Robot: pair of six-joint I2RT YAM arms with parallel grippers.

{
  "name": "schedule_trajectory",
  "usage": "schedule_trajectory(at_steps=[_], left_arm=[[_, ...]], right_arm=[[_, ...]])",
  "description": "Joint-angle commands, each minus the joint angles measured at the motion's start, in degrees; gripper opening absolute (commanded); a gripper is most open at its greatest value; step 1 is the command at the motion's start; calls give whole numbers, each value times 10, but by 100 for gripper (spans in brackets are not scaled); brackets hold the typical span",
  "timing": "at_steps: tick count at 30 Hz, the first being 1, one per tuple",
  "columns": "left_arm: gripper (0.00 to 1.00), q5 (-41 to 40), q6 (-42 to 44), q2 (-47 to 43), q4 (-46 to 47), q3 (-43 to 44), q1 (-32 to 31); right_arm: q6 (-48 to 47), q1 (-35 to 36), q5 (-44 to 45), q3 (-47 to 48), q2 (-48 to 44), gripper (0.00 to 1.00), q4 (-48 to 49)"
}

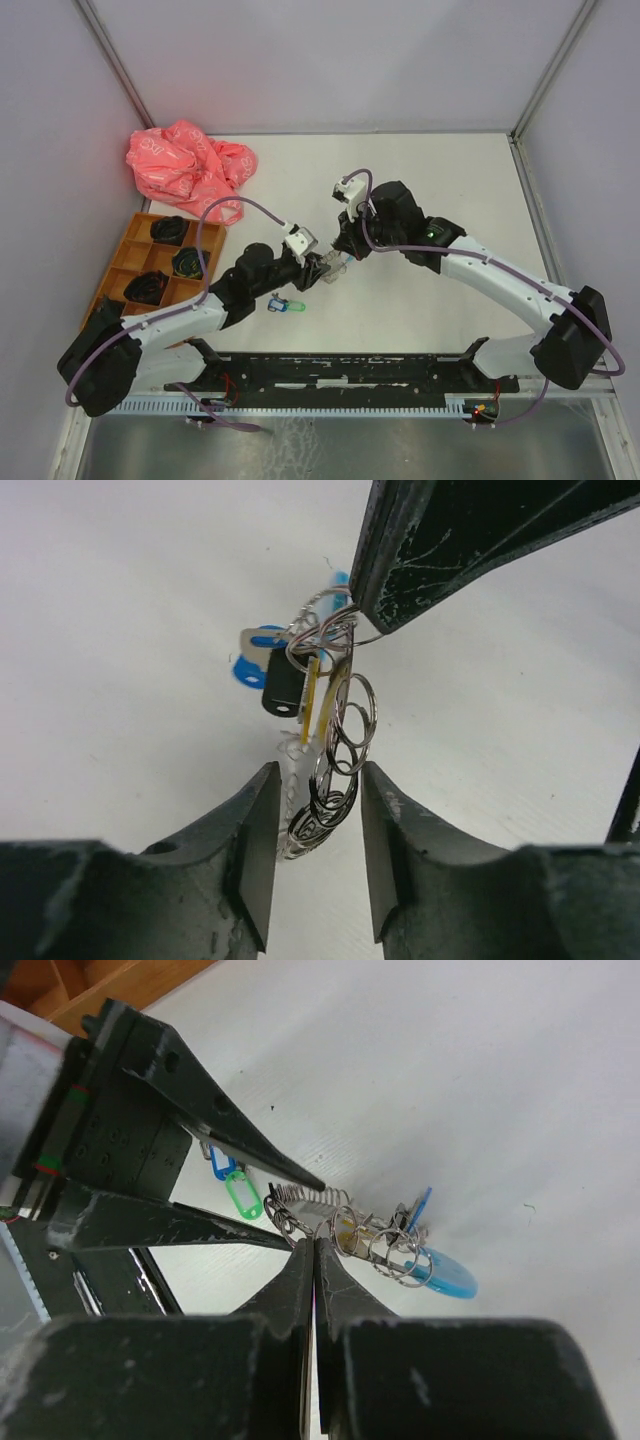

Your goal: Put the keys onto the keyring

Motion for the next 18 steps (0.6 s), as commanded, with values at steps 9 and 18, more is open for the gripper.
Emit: schedule_trajectory(at_steps=[9, 18], left_arm=[[67, -8, 79, -112, 52, -56, 0], [67, 28, 196, -133, 97, -62, 0]], right_arm=[[47, -3, 22, 65, 31, 1, -46], [55, -4, 11, 82, 37, 1, -60]])
